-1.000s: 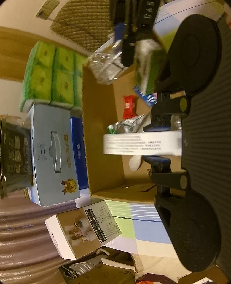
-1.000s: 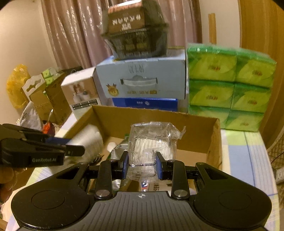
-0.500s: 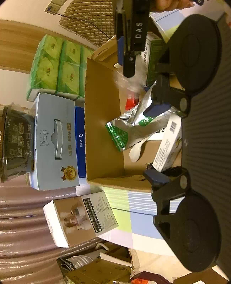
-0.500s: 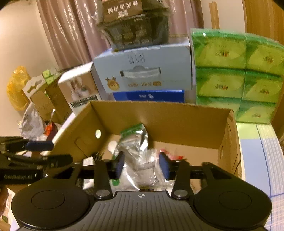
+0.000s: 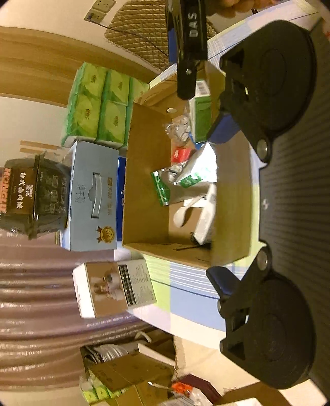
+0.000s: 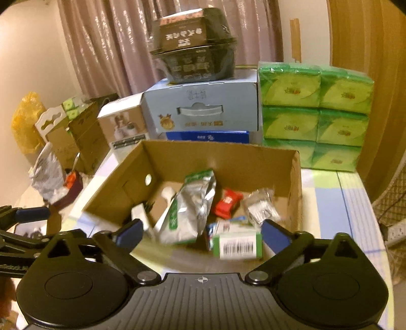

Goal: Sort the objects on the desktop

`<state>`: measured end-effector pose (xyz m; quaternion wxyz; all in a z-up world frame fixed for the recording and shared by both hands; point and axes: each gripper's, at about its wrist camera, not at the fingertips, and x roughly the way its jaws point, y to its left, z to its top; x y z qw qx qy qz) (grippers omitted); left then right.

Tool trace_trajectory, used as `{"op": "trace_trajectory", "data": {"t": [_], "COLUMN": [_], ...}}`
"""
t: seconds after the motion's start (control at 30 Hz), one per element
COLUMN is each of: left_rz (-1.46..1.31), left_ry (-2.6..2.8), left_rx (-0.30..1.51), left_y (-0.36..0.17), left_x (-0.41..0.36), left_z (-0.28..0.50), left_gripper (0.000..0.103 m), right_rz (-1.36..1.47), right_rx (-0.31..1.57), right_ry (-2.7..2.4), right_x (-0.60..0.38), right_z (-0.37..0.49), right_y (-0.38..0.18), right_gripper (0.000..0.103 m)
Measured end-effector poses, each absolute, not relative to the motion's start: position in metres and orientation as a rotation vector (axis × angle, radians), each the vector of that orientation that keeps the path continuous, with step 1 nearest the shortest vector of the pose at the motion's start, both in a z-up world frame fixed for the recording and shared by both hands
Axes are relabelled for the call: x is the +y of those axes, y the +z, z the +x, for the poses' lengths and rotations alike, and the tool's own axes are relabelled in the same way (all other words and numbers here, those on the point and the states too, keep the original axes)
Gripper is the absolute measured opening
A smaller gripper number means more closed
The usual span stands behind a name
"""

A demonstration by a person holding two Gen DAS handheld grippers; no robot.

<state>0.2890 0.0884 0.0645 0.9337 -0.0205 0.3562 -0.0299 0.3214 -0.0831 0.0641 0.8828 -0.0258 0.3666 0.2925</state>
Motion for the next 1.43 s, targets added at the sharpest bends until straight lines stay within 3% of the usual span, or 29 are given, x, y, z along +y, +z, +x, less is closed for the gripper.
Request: {"op": "trace_trajectory", "data": {"t": [0.63,1.43], "left_rz": [-0.122,-0.108], "left_ry": [0.033,0.053], "left_rx": [0.761,0.744], "left_y": [0.092,0.087], "left_x": [0.078,0.067], "left_z": [0.165,0.145], "left_gripper": [0.102,0.102], "right_rz": [-0.050,-0.049], "right_rx": [0.829,0.826], "right_ry": [0.517,0.527], "right_x": [-0.137,-0.142], "right_z": [0.194,0.168], "right_y": [0.081,0.089], "right_gripper": [0.101,0.101]}}
